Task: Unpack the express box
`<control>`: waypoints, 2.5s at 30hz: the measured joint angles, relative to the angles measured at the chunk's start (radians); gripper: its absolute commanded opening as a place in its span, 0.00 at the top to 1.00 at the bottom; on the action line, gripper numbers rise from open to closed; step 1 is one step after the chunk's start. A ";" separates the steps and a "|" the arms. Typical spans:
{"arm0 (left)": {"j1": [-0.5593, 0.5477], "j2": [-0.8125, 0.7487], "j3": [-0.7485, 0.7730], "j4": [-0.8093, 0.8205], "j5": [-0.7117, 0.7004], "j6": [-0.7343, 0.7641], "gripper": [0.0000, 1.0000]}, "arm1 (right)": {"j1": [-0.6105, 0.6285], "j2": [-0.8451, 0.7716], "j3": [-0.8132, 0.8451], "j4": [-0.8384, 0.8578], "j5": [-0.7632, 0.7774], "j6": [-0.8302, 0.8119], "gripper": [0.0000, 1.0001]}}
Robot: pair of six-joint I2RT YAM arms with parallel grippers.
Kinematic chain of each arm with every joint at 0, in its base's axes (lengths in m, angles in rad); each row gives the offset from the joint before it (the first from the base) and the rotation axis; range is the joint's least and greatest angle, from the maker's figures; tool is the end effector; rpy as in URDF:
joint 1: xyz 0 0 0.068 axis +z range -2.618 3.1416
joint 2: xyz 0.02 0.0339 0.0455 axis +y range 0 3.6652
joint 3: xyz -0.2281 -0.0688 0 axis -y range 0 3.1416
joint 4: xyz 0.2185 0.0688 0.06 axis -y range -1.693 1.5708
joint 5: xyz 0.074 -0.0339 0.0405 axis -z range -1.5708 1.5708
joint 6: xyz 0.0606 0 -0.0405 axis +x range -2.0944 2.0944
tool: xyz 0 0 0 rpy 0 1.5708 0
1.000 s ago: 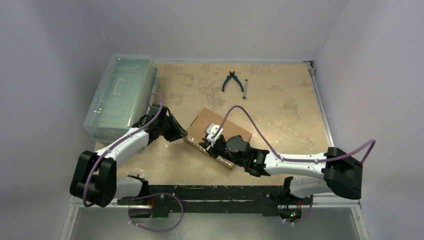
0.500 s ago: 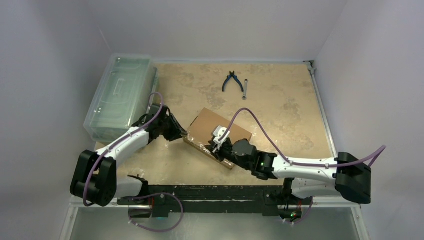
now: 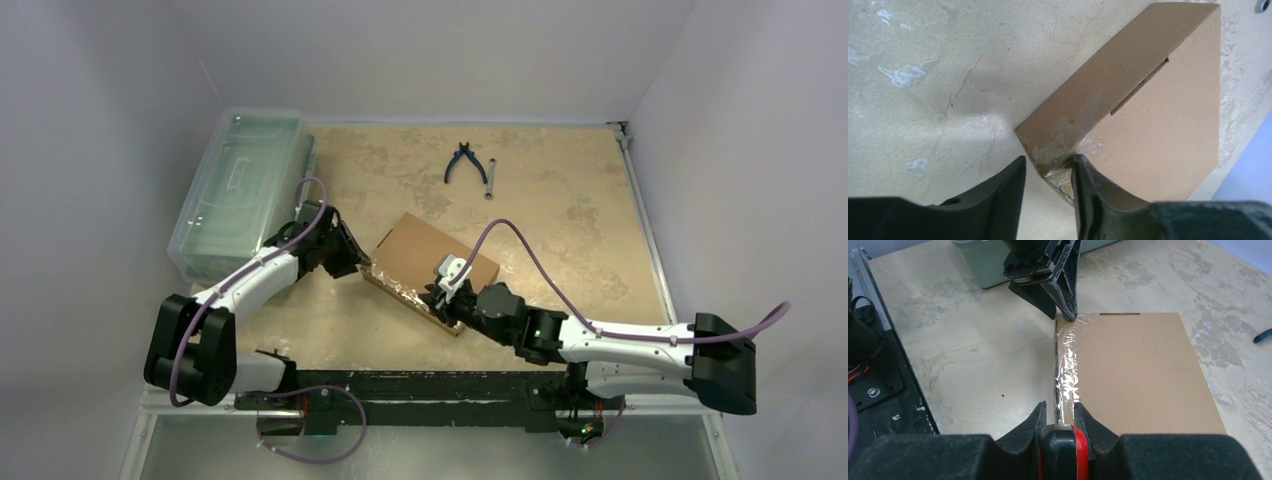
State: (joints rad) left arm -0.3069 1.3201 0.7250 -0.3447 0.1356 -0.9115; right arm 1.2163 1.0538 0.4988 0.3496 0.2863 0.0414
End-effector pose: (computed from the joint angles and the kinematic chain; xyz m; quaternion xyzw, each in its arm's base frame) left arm 0.2426 -0.0855 0.1534 -0.2623 0.9117 -0.2300 0.2170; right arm 0.1042 0.2322 0.2207 -0.3507 0.6891 0.2778 0.5701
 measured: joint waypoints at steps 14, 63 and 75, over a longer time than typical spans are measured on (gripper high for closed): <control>0.002 -0.180 0.042 -0.155 0.014 0.056 0.26 | 0.008 0.049 0.000 0.039 0.044 0.011 1.00; -0.234 -0.039 -0.087 0.129 -0.253 -0.162 0.46 | 0.075 -0.016 0.010 -0.058 0.143 0.027 1.00; -0.212 -0.037 -0.076 0.121 -0.289 -0.141 0.46 | 0.079 -0.111 0.005 -0.114 0.152 0.050 1.00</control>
State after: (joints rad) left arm -0.5190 1.2835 0.6491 -0.2241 -0.1535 -1.0523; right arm 1.2957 0.9424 0.5041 0.2356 0.4385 0.0914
